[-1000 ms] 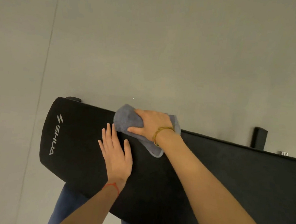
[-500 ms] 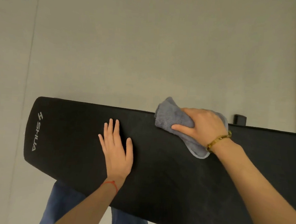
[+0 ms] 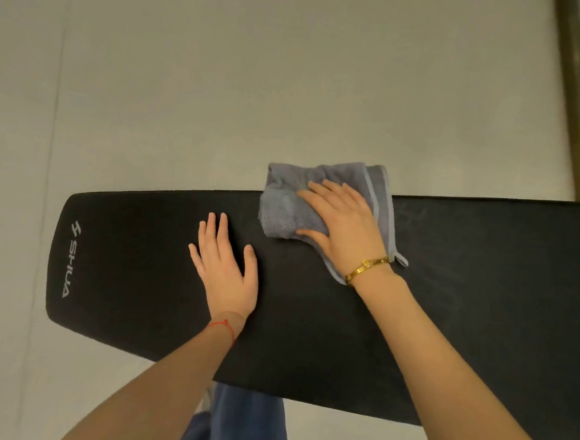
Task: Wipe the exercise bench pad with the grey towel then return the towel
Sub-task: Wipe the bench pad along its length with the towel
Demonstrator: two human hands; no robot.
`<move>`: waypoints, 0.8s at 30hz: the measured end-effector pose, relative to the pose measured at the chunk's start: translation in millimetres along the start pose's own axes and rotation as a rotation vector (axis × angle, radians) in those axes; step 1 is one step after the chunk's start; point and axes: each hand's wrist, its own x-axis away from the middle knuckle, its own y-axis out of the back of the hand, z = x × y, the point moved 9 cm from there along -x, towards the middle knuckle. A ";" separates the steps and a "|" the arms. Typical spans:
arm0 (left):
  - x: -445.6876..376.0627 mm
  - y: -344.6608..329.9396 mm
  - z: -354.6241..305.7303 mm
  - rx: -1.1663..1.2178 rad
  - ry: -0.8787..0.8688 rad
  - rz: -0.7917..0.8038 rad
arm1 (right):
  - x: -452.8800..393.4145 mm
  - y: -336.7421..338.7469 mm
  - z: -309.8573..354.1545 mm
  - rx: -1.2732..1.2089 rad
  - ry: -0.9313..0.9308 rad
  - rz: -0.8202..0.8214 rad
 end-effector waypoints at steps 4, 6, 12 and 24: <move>4.2 1.2 1.5 -0.001 -0.108 0.058 | 68.0 7.3 8.7 0.014 -0.005 -0.020; 19.8 5.1 6.8 -0.034 -0.242 0.127 | 103.3 1.4 18.0 0.049 -0.013 -0.002; 86.4 21.3 55.3 -0.142 -0.487 0.204 | 166.5 -23.0 54.1 0.171 -0.051 0.026; 115.9 28.2 107.1 0.043 -0.733 -0.069 | 256.0 -73.4 117.6 0.446 0.141 -0.360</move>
